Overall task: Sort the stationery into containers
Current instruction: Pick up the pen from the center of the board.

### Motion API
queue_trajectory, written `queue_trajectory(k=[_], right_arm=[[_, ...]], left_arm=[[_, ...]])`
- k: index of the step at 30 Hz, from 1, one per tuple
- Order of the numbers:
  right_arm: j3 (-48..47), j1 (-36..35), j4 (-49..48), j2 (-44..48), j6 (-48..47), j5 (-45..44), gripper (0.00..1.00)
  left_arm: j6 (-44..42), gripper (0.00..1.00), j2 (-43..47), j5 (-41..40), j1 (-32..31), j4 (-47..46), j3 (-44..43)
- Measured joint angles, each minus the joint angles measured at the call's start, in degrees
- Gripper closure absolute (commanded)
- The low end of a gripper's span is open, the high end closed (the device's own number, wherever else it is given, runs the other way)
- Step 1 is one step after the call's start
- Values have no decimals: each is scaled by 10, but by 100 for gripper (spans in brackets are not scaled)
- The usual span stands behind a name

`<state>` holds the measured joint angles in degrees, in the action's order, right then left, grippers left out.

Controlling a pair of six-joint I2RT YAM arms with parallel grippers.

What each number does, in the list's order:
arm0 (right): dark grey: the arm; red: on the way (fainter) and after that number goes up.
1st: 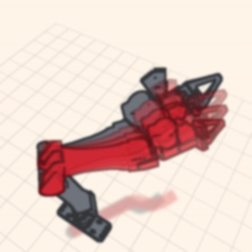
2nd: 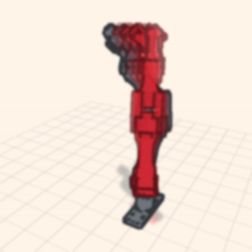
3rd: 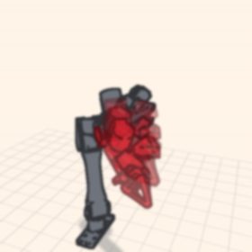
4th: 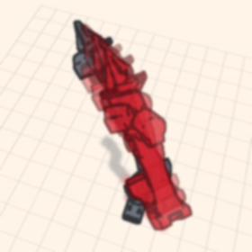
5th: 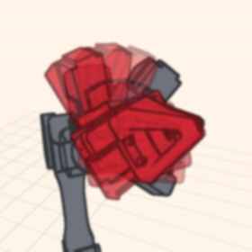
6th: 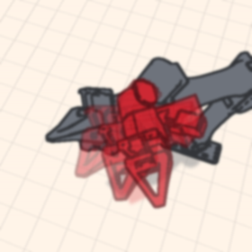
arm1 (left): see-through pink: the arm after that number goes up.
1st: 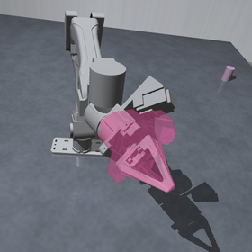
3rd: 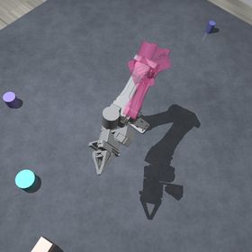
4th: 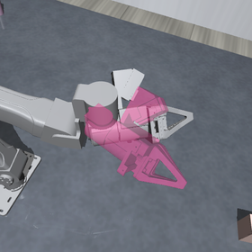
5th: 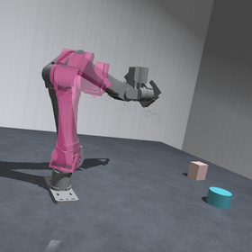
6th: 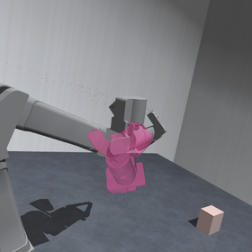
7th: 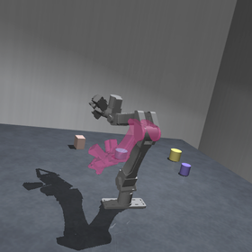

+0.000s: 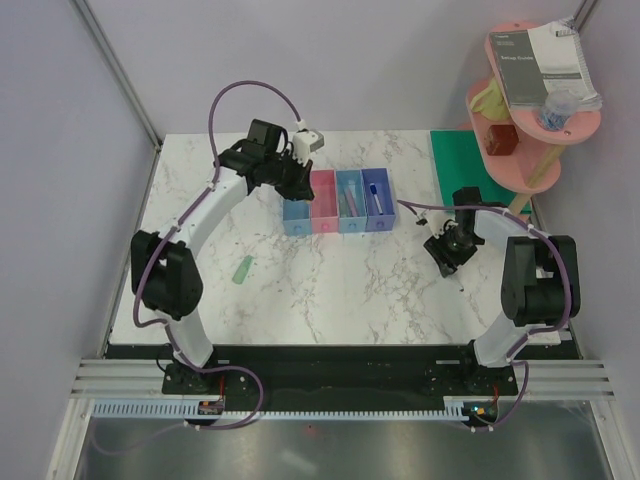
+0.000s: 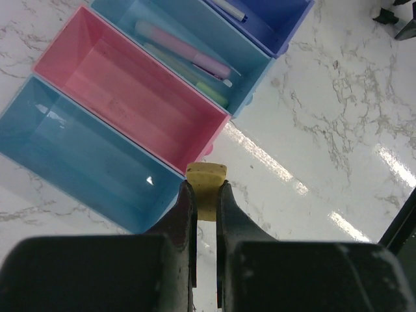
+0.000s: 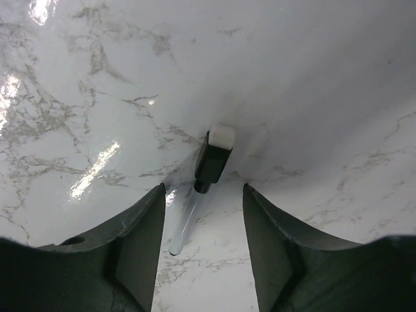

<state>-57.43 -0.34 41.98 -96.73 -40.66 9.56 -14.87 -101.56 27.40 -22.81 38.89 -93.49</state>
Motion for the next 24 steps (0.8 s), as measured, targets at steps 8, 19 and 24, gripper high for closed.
queue_trajectory(k=[8, 19, 24], right_arm=[[-14, 2, -17, -15, 7, 2, 89], [-16, 5, -8, -10, 16, 27, 93], [-54, 2, 26, 28, 46, 74, 93]], left_arm=[[87, 98, -138, 18, -2, -52, -85], [146, 97, -247, 11, -6, -98, -157], [146, 91, -264, -4, -9, -106, -156]])
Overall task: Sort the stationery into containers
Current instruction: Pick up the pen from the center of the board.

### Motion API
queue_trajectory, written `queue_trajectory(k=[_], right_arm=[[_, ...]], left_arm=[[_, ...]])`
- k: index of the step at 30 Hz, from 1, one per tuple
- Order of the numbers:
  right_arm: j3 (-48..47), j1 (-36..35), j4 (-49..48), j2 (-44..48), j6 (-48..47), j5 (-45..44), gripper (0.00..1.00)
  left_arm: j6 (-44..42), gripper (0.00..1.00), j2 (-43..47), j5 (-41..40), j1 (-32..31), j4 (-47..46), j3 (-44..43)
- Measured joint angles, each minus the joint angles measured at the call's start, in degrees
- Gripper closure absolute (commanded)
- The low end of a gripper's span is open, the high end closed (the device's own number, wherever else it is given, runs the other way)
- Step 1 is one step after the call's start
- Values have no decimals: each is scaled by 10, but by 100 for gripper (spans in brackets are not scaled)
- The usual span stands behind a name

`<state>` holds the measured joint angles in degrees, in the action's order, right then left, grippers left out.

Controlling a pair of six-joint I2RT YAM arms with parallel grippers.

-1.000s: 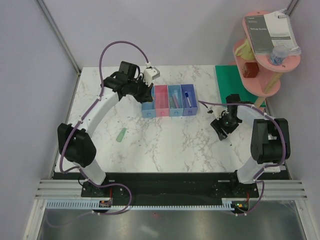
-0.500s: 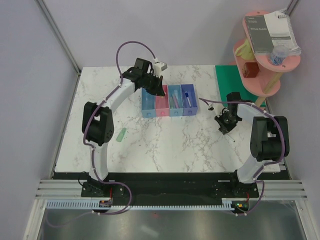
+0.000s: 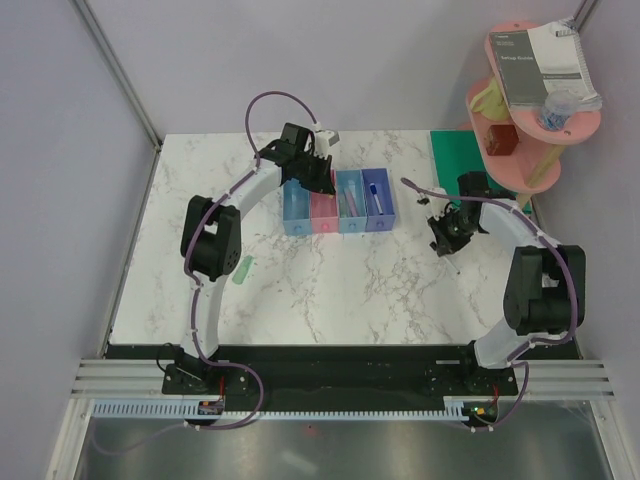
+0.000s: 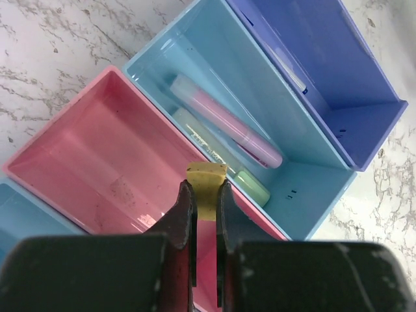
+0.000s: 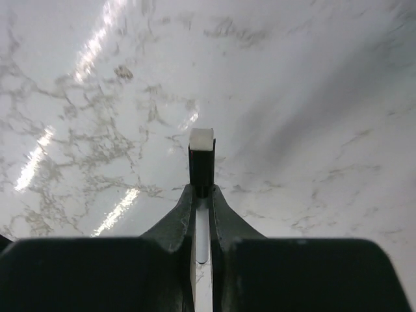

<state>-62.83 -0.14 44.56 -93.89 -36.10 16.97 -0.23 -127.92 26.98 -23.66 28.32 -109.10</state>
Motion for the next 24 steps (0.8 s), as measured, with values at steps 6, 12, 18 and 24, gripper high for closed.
queue_trajectory(k=[6, 12, 18, 24], right_arm=[[-106, 0, -9, 43, 68, 80, 93], [-159, 0, -85, 37, 187, 161, 94], [-216, -28, -181, -39, 299, 206, 95], [-255, -78, -247, -114, 358, 227, 95]], left_arm=[[0, 75, 0, -17, 0, -14, 5], [-3, 64, 0, -31, 0, -19, 26], [-9, 52, 2, -43, 0, -26, 45], [-14, 47, 23, -48, -3, -27, 64]])
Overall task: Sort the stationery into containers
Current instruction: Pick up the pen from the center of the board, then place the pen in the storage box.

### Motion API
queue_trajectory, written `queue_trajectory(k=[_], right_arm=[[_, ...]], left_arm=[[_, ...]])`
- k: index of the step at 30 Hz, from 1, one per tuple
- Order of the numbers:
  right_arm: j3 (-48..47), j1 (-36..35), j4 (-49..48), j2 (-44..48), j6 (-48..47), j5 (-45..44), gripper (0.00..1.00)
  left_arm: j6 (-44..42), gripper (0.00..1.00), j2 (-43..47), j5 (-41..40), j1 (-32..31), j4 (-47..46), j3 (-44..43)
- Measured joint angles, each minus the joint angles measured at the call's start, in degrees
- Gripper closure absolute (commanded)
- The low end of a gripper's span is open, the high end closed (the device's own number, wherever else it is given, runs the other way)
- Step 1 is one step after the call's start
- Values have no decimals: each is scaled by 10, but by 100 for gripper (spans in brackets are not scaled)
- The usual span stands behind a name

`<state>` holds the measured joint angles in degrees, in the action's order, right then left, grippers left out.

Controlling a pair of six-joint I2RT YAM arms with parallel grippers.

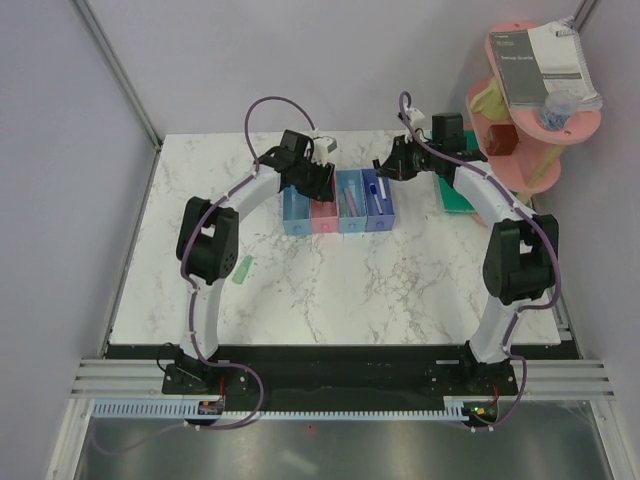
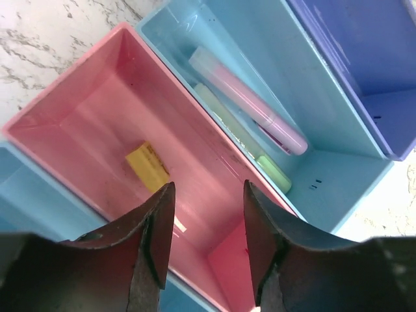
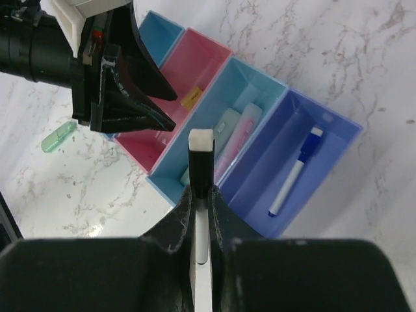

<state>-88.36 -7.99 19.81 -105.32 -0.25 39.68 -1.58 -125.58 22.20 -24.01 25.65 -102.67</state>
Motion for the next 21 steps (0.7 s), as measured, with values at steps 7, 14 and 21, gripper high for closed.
queue_trajectory(k=[7, 14, 21], right_arm=[[-31, -12, -52, -68, 38, 9, 96], [-31, -12, -64, -109, 34, -5, 96], [-30, -12, -67, -128, 23, -21, 82]], left_arm=[[-4, 36, 45, -14, 0, 0, 19], [-25, 33, 156, -14, 0, 7, 67], [-120, 33, 311, -49, 0, 16, 188]])
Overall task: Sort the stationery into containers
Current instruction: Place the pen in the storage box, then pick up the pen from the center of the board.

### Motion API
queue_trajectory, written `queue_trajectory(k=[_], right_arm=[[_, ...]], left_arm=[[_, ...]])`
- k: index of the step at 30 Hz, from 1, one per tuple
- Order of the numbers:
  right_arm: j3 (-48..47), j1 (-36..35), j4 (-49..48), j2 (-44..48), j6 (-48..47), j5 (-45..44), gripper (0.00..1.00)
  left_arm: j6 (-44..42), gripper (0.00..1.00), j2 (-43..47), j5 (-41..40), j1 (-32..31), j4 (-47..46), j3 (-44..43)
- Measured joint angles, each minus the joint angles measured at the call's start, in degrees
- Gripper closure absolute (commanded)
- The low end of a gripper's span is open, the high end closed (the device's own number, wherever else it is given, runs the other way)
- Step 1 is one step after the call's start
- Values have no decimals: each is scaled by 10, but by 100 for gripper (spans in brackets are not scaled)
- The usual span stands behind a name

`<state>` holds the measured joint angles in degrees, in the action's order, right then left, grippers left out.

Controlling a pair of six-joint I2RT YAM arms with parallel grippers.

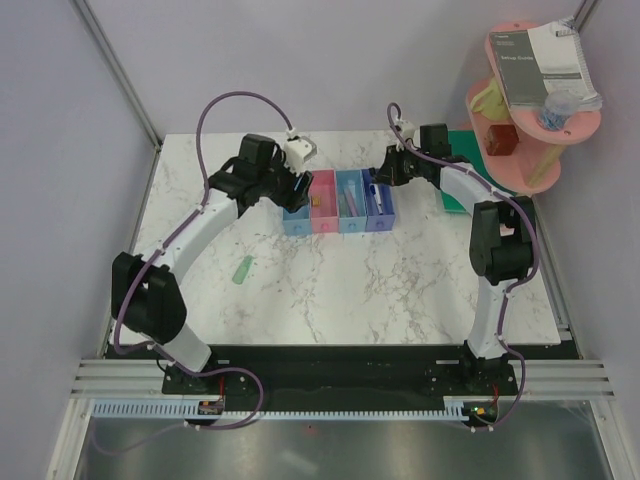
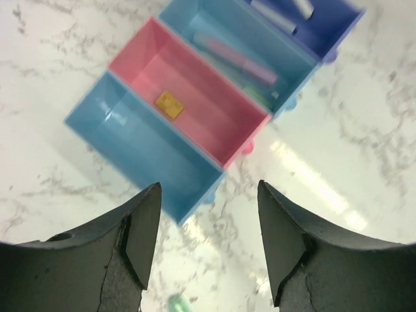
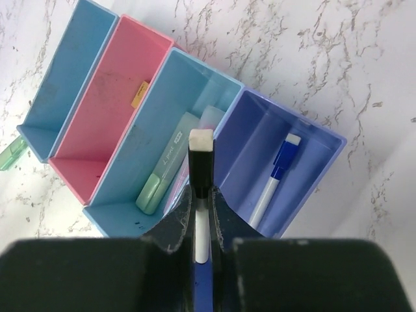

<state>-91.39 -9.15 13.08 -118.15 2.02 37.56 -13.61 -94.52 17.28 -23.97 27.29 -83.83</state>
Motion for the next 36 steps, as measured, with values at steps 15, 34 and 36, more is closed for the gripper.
queue_trajectory(k=[15, 34, 36], right_arm=[[2, 0, 6, 8, -32, -13, 38], [35, 8, 82, 173, -124, -27, 36], [39, 11, 93, 178, -130, -31, 36]], left_arm=[[-150, 34, 55, -152, 24, -19, 353], [-121, 34, 88, -231, 59, -40, 364], [-111, 35, 87, -227, 66, -29, 364]])
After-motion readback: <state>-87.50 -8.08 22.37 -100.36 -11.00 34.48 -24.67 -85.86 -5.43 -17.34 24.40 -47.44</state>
